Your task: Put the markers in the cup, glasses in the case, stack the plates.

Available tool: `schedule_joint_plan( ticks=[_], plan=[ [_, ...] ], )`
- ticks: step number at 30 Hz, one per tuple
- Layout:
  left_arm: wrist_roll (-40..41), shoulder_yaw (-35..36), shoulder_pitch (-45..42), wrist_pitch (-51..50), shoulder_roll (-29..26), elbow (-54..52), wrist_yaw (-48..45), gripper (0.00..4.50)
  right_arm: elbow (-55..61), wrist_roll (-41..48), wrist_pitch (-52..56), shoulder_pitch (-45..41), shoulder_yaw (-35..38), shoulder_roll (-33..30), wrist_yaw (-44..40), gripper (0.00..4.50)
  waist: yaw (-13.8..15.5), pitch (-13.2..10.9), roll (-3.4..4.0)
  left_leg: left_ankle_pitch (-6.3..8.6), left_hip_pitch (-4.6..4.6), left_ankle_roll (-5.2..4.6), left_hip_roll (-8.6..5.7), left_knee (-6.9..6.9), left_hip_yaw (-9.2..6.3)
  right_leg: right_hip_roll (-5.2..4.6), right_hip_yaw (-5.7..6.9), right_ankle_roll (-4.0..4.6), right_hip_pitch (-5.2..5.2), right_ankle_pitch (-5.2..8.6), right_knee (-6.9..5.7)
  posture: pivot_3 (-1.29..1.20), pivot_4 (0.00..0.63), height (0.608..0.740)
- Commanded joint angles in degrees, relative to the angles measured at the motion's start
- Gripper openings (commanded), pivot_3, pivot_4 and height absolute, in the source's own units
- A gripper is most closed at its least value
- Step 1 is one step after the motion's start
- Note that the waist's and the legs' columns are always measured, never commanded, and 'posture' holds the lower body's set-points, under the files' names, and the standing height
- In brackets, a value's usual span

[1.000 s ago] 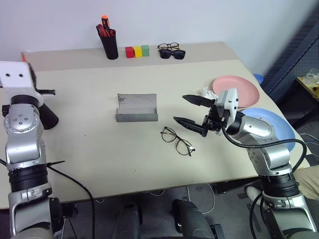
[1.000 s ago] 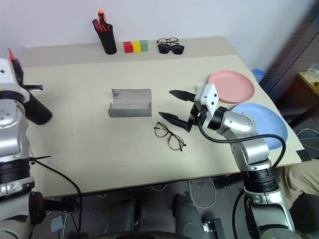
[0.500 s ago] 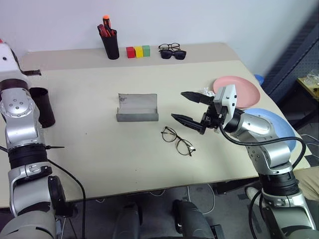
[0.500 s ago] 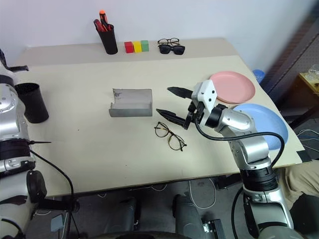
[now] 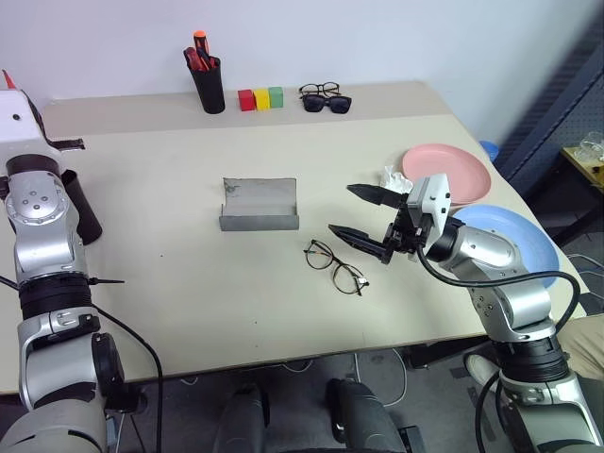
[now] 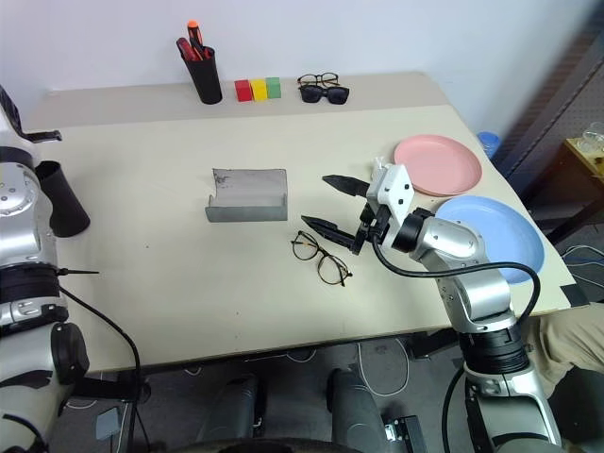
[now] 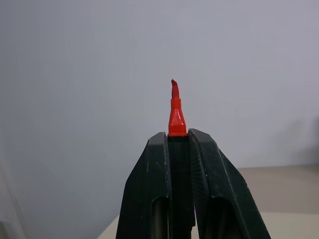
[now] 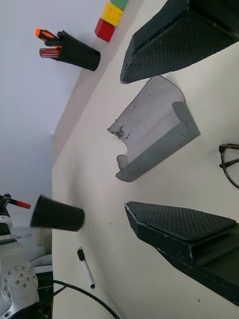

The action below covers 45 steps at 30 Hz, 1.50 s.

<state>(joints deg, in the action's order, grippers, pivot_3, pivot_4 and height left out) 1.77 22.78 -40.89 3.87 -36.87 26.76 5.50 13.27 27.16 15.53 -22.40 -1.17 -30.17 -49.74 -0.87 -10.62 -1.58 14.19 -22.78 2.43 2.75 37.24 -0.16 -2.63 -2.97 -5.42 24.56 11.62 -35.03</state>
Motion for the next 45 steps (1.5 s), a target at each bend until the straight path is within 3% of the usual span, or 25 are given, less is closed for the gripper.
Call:
schedule_joint_plan(
  ticks=[1,19,22,27,39,43,45],
  plan=[
    [0.24,1.27,0.59,-0.02,-1.85,-2.46,-0.11,0.09,0.36,0.03,-1.97,-0.02,2.15,-0.47,-0.53,3.86,-0.01,0.00,0.00,0.00,0.00,0.00,0.00,0.00,0.00,0.00,0.00,0.00,0.00,0.00,0.00,0.00,0.150,0.740],
    [0.70,3.13,9.90,-0.54,-0.90,-8.02,0.98,0.09,-1.84,0.17,-4.40,0.46,1.99,-0.28,-2.46,3.86,0.03,0.00,0.00,0.00,0.04,0.00,0.01,-0.02,0.00,-0.01,0.00,0.02,0.00,0.01,-0.02,0.00,0.150,0.740],
    [0.39,2.94,10.37,-0.42,-0.79,-8.17,1.14,1.39,-2.07,0.15,-4.55,0.34,1.95,-0.20,-2.58,3.86,0.02,0.00,0.00,0.00,0.04,0.00,0.01,-0.02,0.00,-0.01,0.00,0.02,0.00,0.01,-0.02,0.00,0.150,0.740],
    [0.68,2.59,11.22,0.46,-0.21,-9.15,0.65,3.96,-2.03,0.12,-4.34,-0.10,1.81,-0.07,-2.35,3.86,0.00,0.00,0.00,0.00,0.04,0.00,0.01,-0.02,0.00,-0.01,0.00,0.03,0.00,0.02,-0.02,0.00,0.150,0.740],
    [4.94,4.05,11.35,-3.46,1.83,-16.52,-0.89,3.96,-3.14,-0.19,-4.47,-1.26,1.13,0.45,-2.36,3.86,-0.06,0.00,0.00,0.00,0.04,0.01,0.01,-0.02,0.00,-0.01,0.00,0.03,-0.01,0.02,-0.01,0.00,0.150,0.740],
    [13.35,6.58,10.09,-11.96,3.27,-22.03,-2.91,3.96,-3.03,-0.17,-4.24,-1.42,1.00,0.62,-2.31,3.86,-0.08,0.00,0.00,0.00,0.04,0.01,0.01,-0.02,0.00,-0.02,0.00,0.03,-0.01,0.02,-0.01,0.00,0.150,0.740],
    [22.00,7.79,12.46,-18.83,3.48,-29.28,-7.85,3.96,-3.16,-0.45,-4.33,-1.37,0.84,0.65,-2.35,3.86,-0.11,-0.01,-0.01,0.00,0.03,0.01,0.01,-0.02,0.00,-0.02,0.00,0.03,-0.01,0.02,-0.01,0.00,0.150,0.740]
  ],
)
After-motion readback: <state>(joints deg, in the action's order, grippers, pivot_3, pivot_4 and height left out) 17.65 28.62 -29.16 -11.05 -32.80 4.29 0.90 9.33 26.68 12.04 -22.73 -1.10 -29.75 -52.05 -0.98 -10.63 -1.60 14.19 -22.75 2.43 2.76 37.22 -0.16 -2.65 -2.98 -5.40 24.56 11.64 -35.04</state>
